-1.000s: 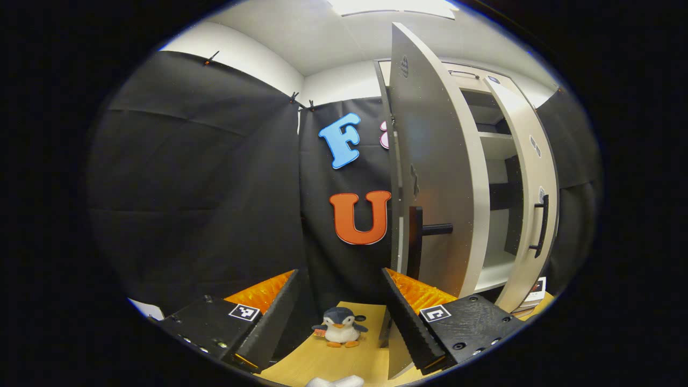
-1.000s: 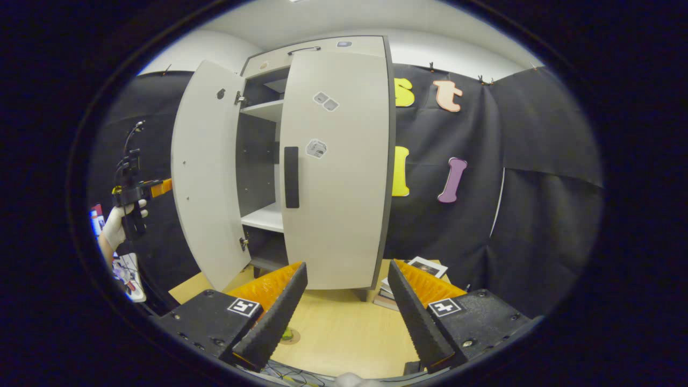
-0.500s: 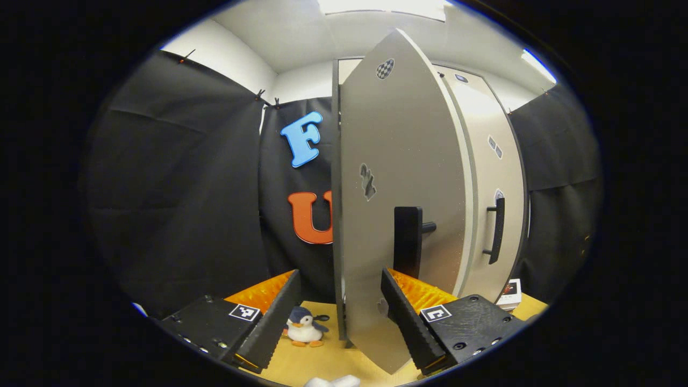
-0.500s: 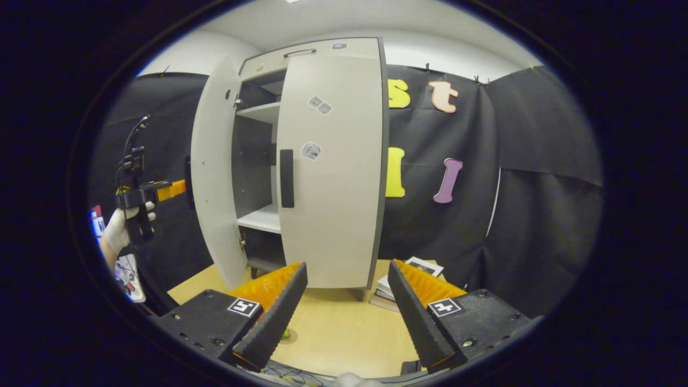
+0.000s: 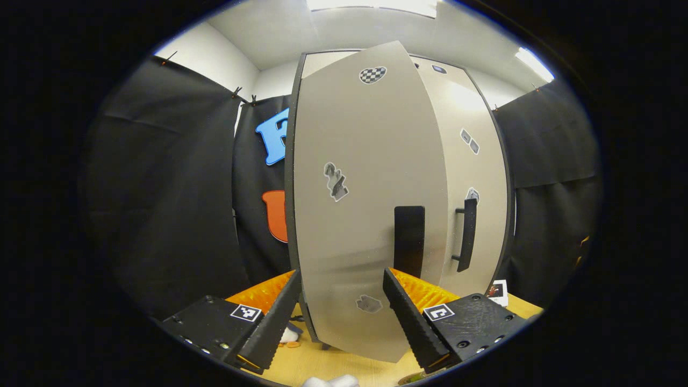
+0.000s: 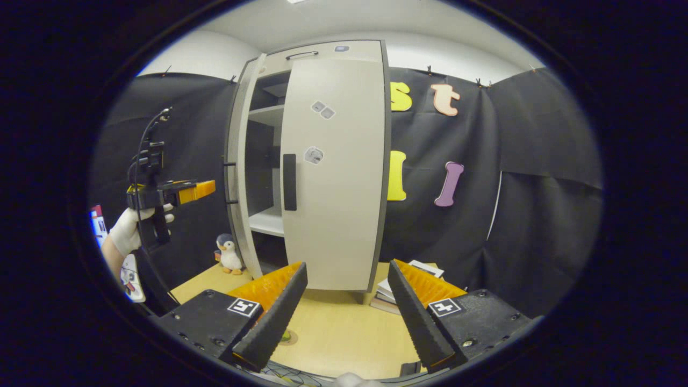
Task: Grasp the bottle in the cabinet with the left hand and place it on the coaster, then close the right door with the right hand and the left door with the left hand.
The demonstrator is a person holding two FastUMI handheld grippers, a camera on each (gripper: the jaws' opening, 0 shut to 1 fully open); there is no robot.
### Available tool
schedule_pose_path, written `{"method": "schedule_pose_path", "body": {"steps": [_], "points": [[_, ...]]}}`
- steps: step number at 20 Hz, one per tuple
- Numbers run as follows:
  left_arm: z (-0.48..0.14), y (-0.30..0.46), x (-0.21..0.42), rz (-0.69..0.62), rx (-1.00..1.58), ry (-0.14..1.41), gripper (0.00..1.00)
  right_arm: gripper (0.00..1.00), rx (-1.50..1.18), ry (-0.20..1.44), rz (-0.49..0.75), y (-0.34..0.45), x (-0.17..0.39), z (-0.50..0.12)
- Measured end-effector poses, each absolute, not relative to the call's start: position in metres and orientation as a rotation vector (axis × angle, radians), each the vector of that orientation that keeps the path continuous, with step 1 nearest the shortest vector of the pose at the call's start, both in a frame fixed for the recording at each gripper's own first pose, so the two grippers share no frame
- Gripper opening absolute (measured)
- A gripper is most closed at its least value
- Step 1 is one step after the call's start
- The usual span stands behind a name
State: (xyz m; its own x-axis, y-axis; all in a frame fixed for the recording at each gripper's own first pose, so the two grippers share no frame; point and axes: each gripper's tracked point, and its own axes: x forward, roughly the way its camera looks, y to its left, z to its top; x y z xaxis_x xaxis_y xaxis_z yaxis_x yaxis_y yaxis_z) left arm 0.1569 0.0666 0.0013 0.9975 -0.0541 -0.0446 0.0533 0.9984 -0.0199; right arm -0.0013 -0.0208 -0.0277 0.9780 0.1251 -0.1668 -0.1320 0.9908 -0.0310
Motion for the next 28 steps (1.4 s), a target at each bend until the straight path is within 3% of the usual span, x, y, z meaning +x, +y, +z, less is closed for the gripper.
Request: {"method": "schedule_pose_path", "body": {"steps": [16,28], "points": [[0.023,0.036,0.066,-0.087,-0.046,0.022,0.95,0.99,0.008,0.096,0.077,-0.018,0.003,-0.016],[-0.030,0.027,0.006,-0.026,-0.022,0.100,0.95,1.00,-0.003,0.067,0.063,-0.001,0.007,-0.018]]}}
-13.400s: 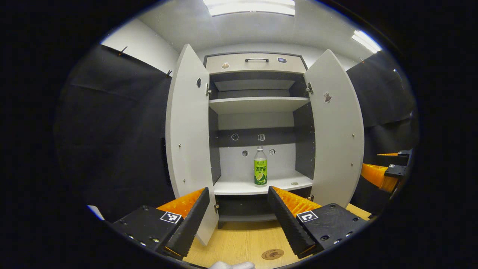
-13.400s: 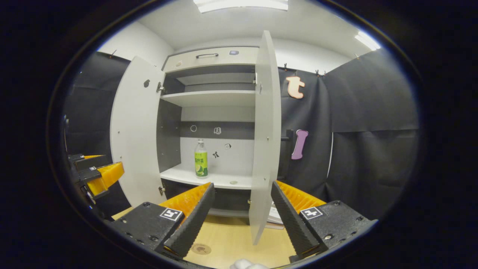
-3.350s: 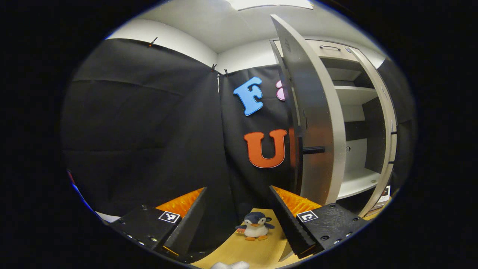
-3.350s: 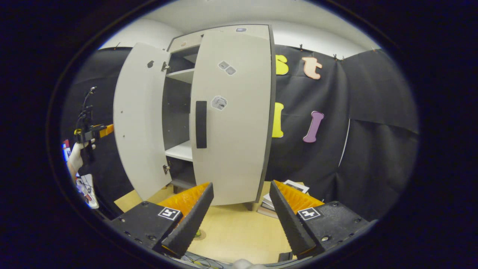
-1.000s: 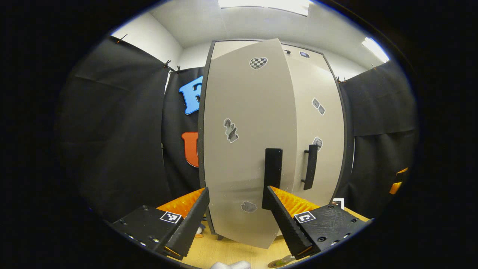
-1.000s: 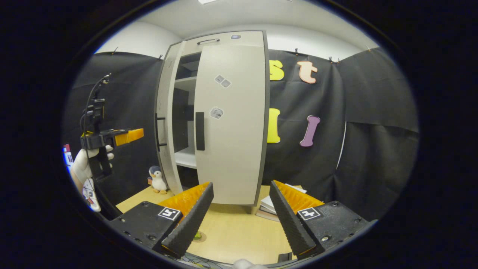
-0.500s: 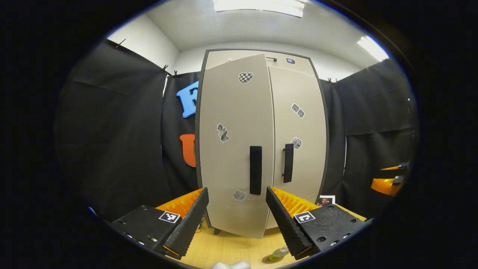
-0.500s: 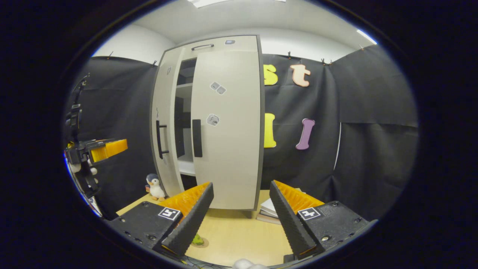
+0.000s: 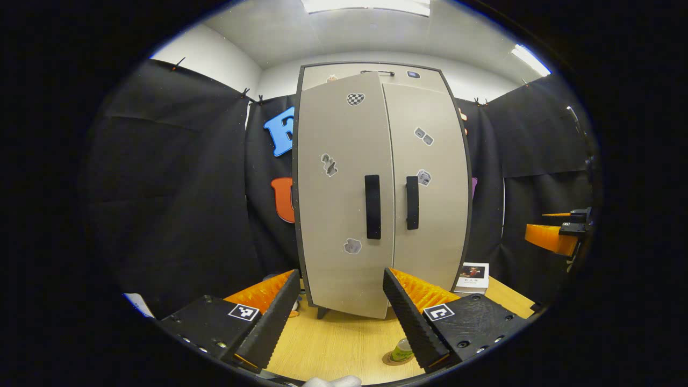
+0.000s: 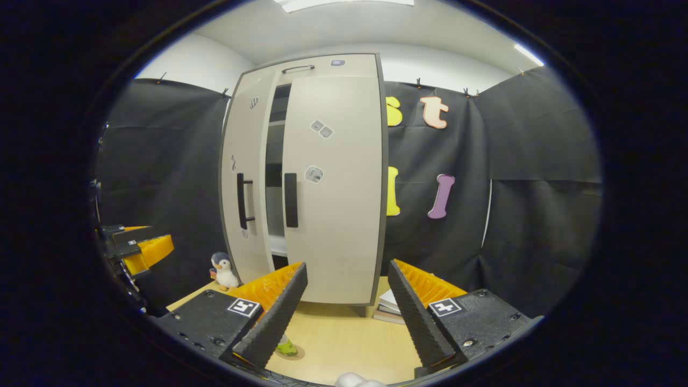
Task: Grasp the bottle in the cabinet with the left hand and place it on the coaster, then close the right door with the right hand and the left door with the left hand.
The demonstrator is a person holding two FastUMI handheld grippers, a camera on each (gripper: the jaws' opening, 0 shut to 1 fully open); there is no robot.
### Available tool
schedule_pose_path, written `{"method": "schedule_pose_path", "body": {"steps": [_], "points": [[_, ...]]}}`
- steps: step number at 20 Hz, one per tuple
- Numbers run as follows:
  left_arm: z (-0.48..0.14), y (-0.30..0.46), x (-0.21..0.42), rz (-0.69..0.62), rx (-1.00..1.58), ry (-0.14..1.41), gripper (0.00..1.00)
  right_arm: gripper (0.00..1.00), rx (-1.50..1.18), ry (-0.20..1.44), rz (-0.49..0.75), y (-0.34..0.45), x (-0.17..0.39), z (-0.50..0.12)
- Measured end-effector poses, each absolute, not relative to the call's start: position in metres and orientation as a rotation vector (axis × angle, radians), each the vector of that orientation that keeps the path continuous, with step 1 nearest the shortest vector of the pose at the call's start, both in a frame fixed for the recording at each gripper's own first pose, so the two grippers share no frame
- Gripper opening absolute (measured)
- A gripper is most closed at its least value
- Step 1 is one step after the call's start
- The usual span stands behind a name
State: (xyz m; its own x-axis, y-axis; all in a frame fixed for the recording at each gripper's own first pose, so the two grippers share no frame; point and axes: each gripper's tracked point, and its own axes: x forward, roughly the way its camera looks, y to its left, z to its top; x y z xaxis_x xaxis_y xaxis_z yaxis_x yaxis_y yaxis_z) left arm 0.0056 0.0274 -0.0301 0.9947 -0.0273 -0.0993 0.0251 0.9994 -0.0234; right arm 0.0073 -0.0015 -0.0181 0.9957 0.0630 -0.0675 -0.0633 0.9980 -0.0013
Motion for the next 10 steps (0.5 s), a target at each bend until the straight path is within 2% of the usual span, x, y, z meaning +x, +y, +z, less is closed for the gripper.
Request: {"method": "schedule_pose_path", "body": {"steps": [9,10], "points": [[-0.032,0.036,0.010,-0.009,-0.029,0.105,0.95,1.00,0.000,0.072,0.046,0.002,0.008,-0.022],[-0.032,0.036,0.012,-0.010,-0.030,0.104,0.99,1.00,-0.002,0.072,0.044,0.003,0.008,-0.022]]}}
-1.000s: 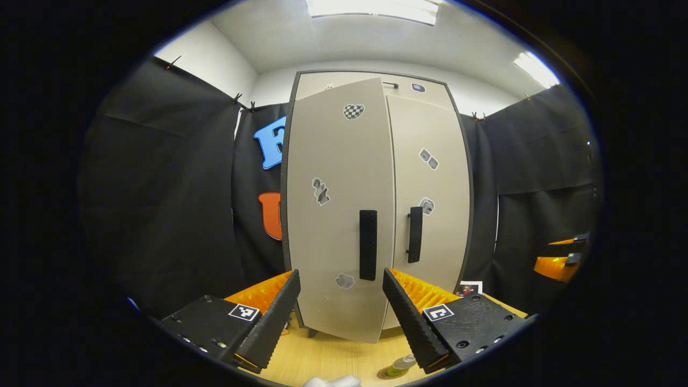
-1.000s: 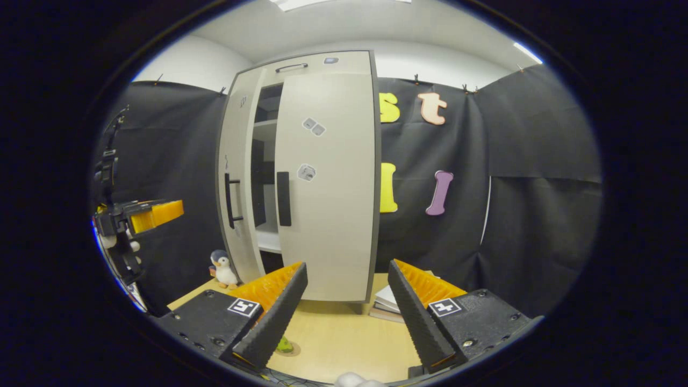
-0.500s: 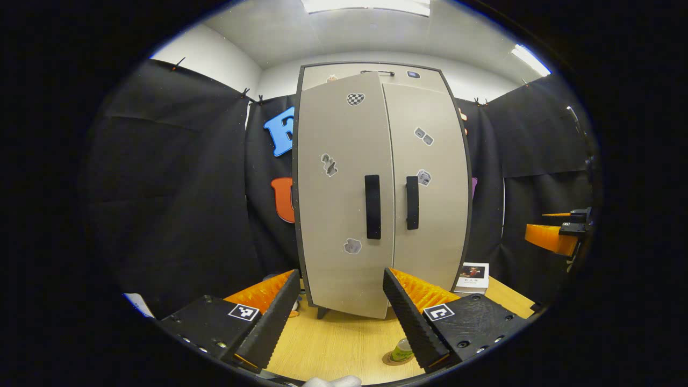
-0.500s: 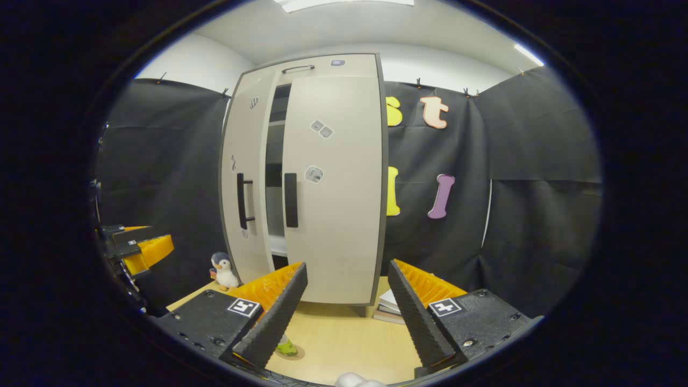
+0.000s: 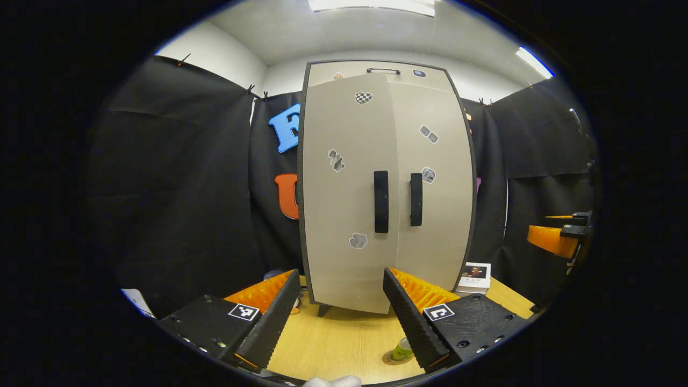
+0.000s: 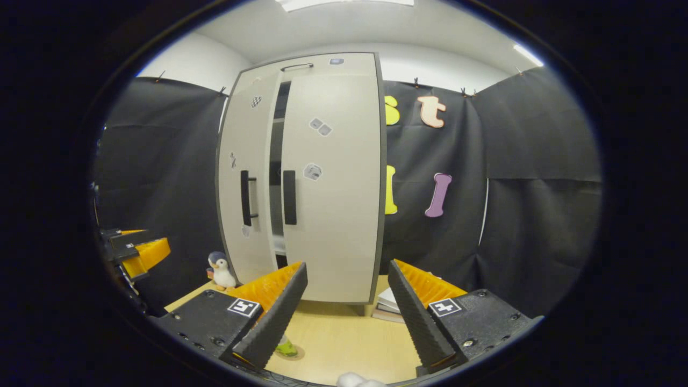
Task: Grasp the bottle in the cabinet with the left hand and place it on the coaster, then close the right door with the right hand and the left door with the left hand.
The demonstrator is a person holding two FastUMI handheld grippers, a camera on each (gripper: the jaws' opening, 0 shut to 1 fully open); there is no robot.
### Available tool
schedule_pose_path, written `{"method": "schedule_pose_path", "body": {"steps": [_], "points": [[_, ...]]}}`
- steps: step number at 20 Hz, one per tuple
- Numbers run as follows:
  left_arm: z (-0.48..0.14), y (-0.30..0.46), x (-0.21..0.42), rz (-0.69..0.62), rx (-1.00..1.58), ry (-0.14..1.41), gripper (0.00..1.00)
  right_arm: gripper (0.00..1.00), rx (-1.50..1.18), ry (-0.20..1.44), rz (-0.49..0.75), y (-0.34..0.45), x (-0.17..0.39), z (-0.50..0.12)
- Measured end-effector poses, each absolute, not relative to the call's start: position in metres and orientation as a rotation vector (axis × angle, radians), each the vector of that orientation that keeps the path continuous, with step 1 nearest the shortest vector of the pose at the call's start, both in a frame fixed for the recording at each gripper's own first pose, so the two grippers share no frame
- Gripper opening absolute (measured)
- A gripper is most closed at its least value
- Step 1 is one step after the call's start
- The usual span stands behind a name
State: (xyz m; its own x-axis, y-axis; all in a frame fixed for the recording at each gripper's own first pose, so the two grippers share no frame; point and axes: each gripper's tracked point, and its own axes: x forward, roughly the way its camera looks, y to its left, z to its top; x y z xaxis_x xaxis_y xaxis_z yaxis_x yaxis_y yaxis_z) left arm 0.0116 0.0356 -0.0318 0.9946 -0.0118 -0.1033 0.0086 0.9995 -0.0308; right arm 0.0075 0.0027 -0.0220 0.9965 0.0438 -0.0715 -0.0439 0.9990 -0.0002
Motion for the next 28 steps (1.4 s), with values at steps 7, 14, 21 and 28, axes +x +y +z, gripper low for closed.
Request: {"method": "schedule_pose_path", "body": {"steps": [7,14,21,28], "points": [[-0.025,0.029,0.019,-0.044,-0.033,0.088,0.95,0.99,0.000,0.068,0.034,0.003,0.008,-0.017],[-0.021,0.022,0.024,-0.070,-0.034,0.082,0.95,1.00,-0.014,0.059,0.017,0.000,0.005,-0.012],[-0.023,0.022,0.022,-0.072,-0.027,0.087,0.95,0.99,-0.006,0.066,0.016,0.002,0.002,-0.014],[-0.024,0.024,0.020,-0.065,-0.022,0.088,0.95,0.99,-0.005,0.068,0.018,0.004,0.002,-0.013]]}}
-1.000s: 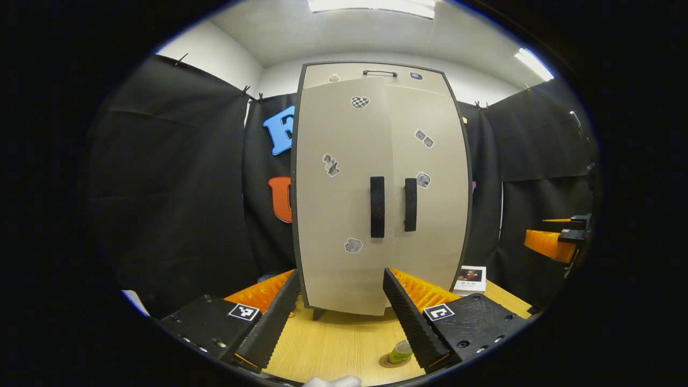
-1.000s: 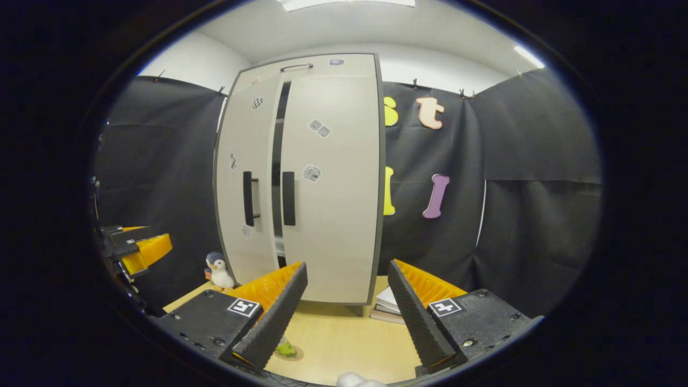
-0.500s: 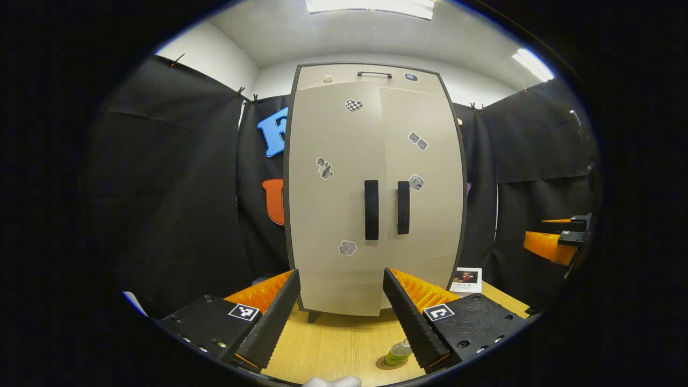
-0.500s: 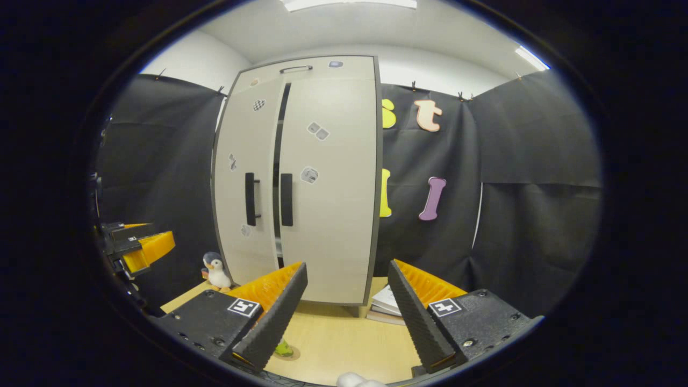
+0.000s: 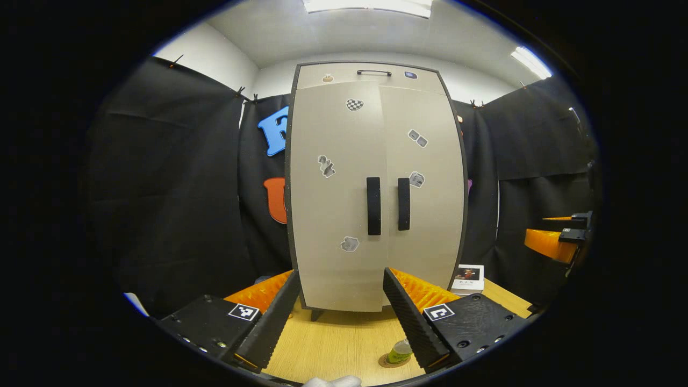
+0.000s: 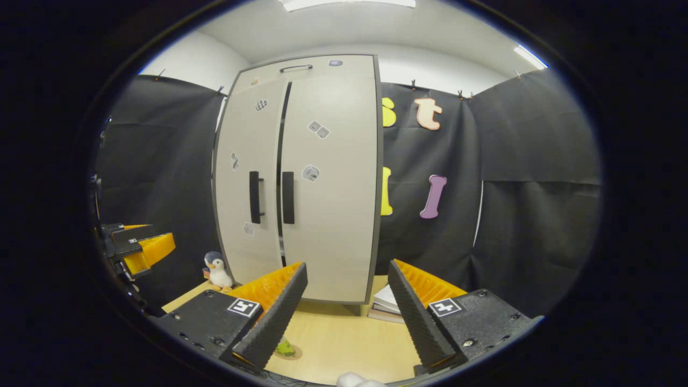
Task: Grasp the bottle in the cabinet with the left hand and place it on the coaster, then close the right door with the right hand and the left door with the left hand.
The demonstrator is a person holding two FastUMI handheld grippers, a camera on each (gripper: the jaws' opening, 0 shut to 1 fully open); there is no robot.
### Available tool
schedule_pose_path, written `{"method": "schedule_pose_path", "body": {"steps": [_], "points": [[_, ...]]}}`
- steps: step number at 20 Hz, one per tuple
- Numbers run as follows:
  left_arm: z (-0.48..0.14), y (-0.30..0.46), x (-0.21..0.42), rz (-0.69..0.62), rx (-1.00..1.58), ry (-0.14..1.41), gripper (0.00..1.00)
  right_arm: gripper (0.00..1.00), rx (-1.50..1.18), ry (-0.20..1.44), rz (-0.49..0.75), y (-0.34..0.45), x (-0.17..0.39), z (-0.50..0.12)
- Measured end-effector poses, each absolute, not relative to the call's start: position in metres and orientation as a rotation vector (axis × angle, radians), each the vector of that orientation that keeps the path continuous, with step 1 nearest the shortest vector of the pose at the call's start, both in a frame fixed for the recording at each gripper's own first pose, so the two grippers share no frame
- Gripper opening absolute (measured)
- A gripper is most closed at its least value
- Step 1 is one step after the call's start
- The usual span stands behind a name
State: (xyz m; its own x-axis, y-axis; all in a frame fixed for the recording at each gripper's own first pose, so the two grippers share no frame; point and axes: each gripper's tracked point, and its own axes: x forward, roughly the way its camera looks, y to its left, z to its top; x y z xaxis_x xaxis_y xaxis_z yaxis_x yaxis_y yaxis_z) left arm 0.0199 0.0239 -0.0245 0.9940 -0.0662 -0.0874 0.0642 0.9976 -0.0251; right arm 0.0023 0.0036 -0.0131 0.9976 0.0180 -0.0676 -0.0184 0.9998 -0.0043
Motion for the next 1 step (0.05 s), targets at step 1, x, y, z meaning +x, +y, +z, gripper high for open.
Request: {"method": "schedule_pose_path", "body": {"steps": [1], "points": [[-0.0247,0.0243,0.0197,-0.065,-0.023,0.089,0.95,0.99,-0.006,0.066,0.019,0.0032,0.0026,-0.0123]]}}
